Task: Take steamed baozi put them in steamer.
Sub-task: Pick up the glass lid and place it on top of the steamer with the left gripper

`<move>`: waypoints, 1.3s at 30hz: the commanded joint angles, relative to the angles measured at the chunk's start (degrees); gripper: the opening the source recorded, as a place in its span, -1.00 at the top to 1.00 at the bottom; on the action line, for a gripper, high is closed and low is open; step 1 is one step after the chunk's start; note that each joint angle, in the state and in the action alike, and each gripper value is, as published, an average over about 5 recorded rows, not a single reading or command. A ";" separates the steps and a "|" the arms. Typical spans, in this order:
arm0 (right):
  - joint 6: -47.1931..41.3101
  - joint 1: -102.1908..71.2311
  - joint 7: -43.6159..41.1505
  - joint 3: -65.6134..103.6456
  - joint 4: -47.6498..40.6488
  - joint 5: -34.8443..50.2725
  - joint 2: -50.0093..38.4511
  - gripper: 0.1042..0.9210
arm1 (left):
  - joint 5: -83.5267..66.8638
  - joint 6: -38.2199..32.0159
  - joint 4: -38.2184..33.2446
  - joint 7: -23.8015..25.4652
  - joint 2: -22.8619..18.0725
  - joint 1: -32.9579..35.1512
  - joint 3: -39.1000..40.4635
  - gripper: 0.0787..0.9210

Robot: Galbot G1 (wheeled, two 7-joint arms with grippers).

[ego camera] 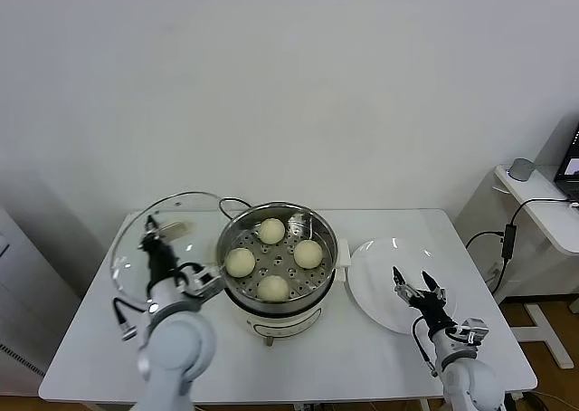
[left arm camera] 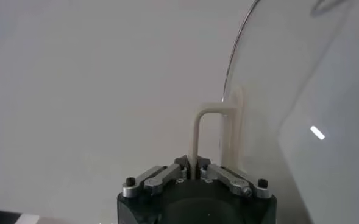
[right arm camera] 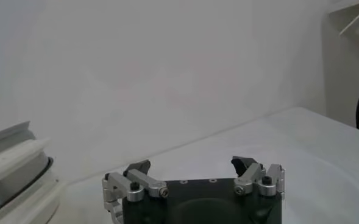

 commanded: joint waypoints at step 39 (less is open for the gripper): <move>0.05 1.05 -0.72 1.42 -0.98 -1.16 1.39 -0.76 | 9.54 2.79 16.69 -0.39 -7.19 -8.48 19.98 0.88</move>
